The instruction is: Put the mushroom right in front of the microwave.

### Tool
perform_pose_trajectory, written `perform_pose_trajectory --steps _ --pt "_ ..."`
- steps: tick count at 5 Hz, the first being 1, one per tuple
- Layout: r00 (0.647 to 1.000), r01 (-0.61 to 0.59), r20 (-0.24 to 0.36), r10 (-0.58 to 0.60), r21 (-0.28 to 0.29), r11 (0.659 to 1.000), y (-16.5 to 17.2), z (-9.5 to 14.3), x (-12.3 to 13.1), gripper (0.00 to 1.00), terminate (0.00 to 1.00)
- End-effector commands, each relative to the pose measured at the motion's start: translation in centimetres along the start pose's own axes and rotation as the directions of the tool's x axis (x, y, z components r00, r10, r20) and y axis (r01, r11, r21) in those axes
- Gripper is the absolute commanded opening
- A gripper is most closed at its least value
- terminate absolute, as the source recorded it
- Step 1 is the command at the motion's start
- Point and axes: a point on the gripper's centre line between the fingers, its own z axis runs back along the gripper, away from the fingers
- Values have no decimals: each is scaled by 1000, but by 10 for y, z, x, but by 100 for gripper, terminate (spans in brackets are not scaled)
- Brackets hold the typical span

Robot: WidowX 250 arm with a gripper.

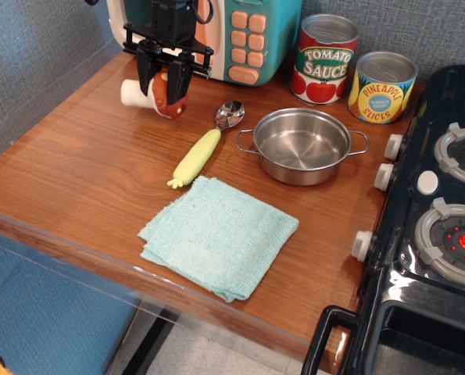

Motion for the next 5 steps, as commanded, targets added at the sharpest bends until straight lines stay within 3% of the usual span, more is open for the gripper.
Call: perform_pose_trajectory --steps 1,3,5 --pt "997 -9 81 1 96 995 16 28 -7 100 0" --pt "993 10 116 -18 62 998 15 33 -14 100 0" --pt "979 19 203 -26 37 999 16 56 -32 100 0"
